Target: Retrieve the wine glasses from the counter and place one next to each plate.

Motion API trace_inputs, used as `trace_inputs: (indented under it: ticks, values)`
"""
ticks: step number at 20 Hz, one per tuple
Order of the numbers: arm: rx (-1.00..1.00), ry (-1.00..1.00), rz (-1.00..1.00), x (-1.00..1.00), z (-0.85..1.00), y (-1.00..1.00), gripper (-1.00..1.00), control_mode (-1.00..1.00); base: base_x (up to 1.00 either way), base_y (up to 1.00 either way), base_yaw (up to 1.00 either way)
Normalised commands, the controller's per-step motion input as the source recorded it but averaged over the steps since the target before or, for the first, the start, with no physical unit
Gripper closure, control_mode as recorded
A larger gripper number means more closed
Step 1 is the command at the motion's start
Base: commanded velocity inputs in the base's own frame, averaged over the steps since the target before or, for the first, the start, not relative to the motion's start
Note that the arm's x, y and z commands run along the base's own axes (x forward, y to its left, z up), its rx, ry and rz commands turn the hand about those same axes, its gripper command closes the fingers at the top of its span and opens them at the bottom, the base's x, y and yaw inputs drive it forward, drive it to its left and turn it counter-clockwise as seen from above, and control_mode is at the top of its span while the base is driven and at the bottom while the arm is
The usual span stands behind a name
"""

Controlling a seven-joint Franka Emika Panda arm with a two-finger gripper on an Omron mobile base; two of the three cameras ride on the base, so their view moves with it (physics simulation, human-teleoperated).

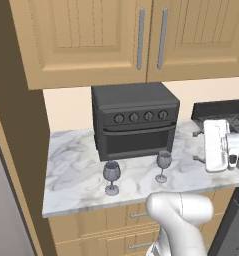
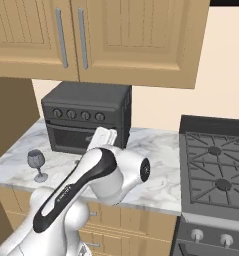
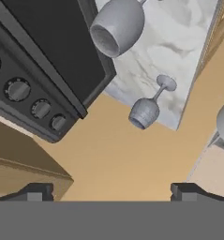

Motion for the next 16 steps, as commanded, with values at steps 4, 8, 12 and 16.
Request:
trace_inputs:
  ticks: [4,8,12,16]
  values:
    - [0.07,0.11,0.08,0.29,-0.23,-0.23,-1.00,-1.00,0.00,0.00,0.00]
    - [0.02,0.19,0.02,0.34,-0.26,-0.12,-1.00,-1.00,0.00,0.00,0.00]
    - [0.00,0.25,0.00,0.47,-0.28,0.00,-1.00,-1.00,0.00,0.00,0.00]
    - [0.00,0.20,0.04,0.29,-0.18,-0.03,-1.00,-1.00,0.00,0.00,0.00]
